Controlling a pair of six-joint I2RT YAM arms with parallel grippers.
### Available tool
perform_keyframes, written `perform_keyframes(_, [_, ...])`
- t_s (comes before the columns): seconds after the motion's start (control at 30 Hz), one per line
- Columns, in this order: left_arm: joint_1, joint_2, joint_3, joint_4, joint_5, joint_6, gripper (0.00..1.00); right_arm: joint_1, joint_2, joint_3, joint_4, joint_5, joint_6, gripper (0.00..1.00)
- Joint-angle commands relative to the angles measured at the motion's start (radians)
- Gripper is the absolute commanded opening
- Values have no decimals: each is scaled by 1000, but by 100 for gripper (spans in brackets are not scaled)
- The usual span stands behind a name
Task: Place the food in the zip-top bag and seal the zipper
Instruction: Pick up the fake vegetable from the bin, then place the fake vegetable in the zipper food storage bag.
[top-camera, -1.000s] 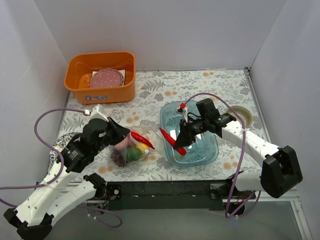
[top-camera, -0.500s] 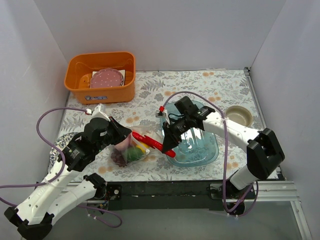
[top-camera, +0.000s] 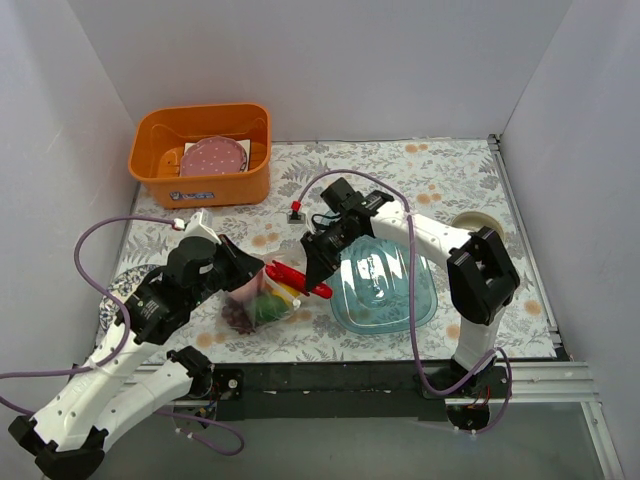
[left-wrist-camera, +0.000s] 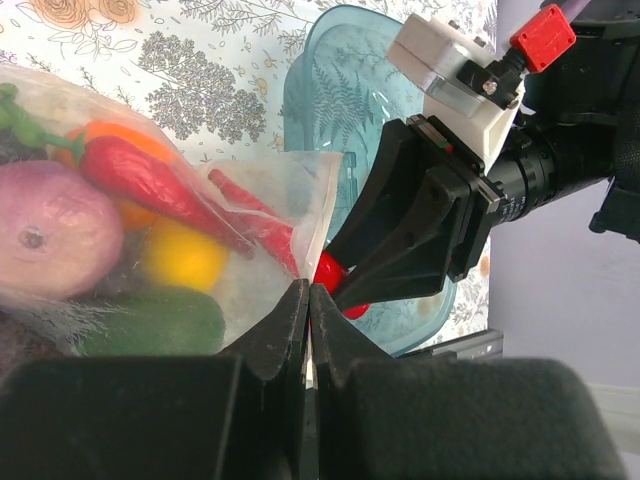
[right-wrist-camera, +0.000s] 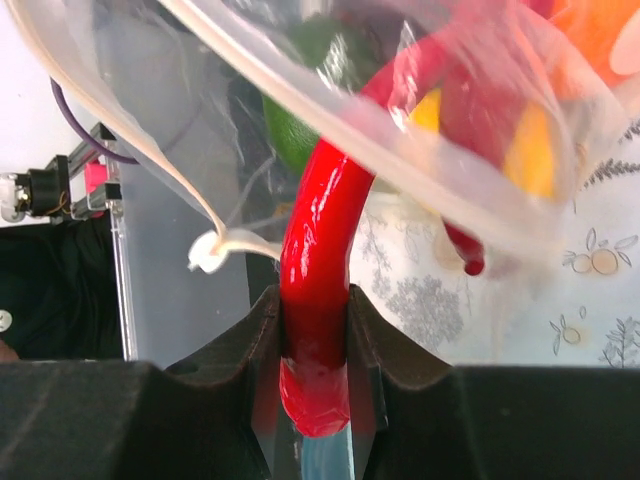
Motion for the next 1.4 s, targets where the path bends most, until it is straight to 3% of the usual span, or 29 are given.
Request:
perform_keyframes(0.0, [-3, -8, -3, 25, 20, 10, 1, 42, -12, 22, 155, -4, 131, 18])
perform_keyframes(0.37, [-3, 9, 7, 38, 29, 18, 1, 114, 79, 141, 107, 13, 103, 22])
perform_keyframes(0.53, [-3, 1, 8, 41, 34, 15, 1, 114, 110, 177, 146, 110, 150, 21])
perform_keyframes(0.77, [-2, -20, 9, 39, 17, 2, 1, 137, 27, 23, 415, 284, 351, 21])
perform_keyframes(0.87, [-3, -14, 21, 27, 12, 2, 1, 136, -5, -5, 473, 346, 372, 26])
perform_keyframes(1.03, [-2, -23, 15, 35, -2, -4, 1, 160, 10, 16, 461, 239, 371, 33])
perform_keyframes(1.23, [-3, -26, 15, 38, -20, -11, 2, 186, -24, -52, 441, 226, 356, 48])
perform_keyframes(1.37, [-2, -28, 20, 35, -28, -13, 2, 186, -70, -90, 423, 288, 334, 65])
